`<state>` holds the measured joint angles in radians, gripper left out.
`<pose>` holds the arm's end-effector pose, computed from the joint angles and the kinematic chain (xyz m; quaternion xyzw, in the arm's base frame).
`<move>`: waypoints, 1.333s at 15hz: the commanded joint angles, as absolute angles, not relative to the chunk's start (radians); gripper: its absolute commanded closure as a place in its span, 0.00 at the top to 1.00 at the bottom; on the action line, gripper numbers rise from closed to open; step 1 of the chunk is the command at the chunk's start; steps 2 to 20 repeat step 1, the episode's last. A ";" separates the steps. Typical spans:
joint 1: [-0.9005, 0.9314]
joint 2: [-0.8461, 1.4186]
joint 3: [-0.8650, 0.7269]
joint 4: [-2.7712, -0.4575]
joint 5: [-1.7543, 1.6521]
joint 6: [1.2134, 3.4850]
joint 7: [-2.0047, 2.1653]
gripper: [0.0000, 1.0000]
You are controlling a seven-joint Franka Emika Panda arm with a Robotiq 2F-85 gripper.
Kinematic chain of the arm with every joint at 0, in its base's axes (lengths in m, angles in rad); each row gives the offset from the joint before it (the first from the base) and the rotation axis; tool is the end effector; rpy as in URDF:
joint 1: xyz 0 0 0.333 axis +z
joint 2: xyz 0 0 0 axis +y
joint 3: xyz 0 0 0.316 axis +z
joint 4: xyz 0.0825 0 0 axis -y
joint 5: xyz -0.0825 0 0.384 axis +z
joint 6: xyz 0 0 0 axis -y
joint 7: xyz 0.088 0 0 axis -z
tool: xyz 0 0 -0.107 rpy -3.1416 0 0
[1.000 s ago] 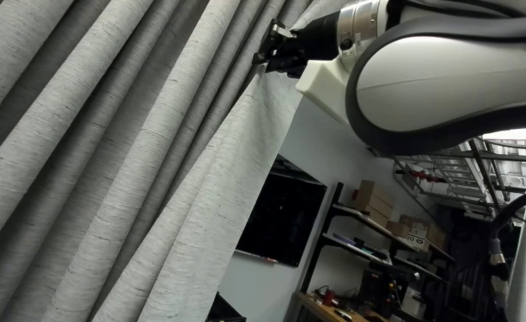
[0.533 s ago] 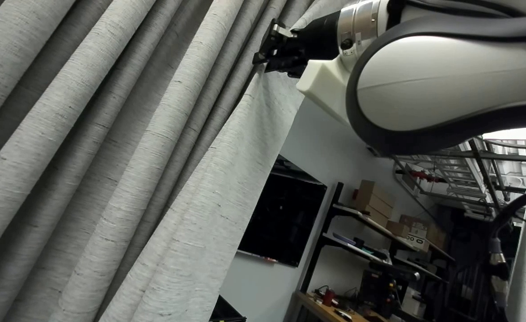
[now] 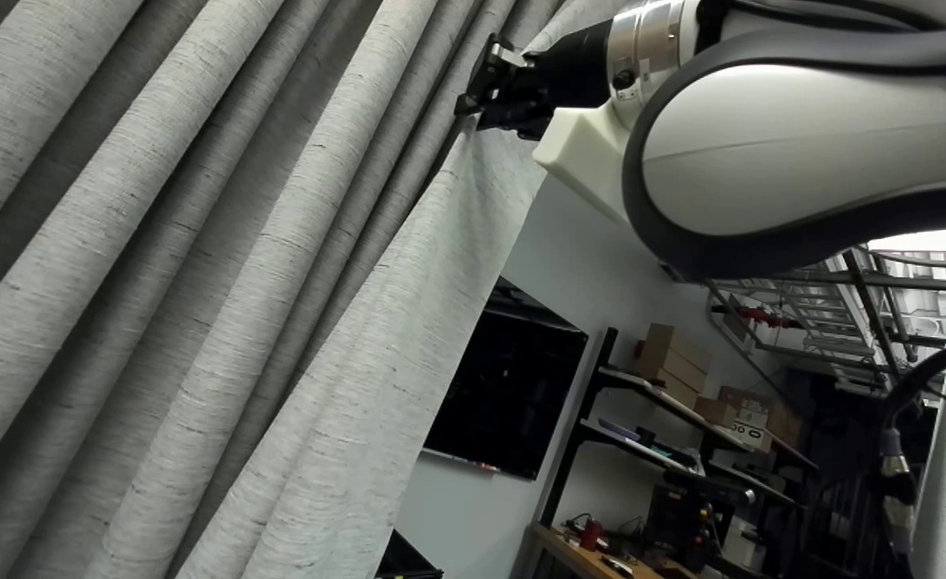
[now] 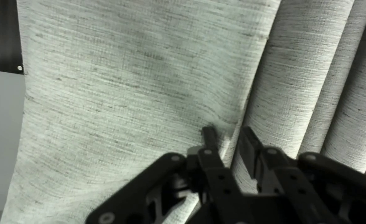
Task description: Draw the curtain to the left
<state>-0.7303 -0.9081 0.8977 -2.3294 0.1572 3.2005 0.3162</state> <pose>0.3836 0.2274 0.6824 0.7116 0.0337 0.6945 0.1007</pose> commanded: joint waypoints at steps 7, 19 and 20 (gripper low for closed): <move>-0.728 -0.906 0.894 -2.330 0.146 3.201 0.324 0.26; -0.728 -0.906 0.894 -2.330 0.146 3.201 0.324 0.26; -0.728 -0.906 0.894 -2.330 0.146 3.201 0.324 0.26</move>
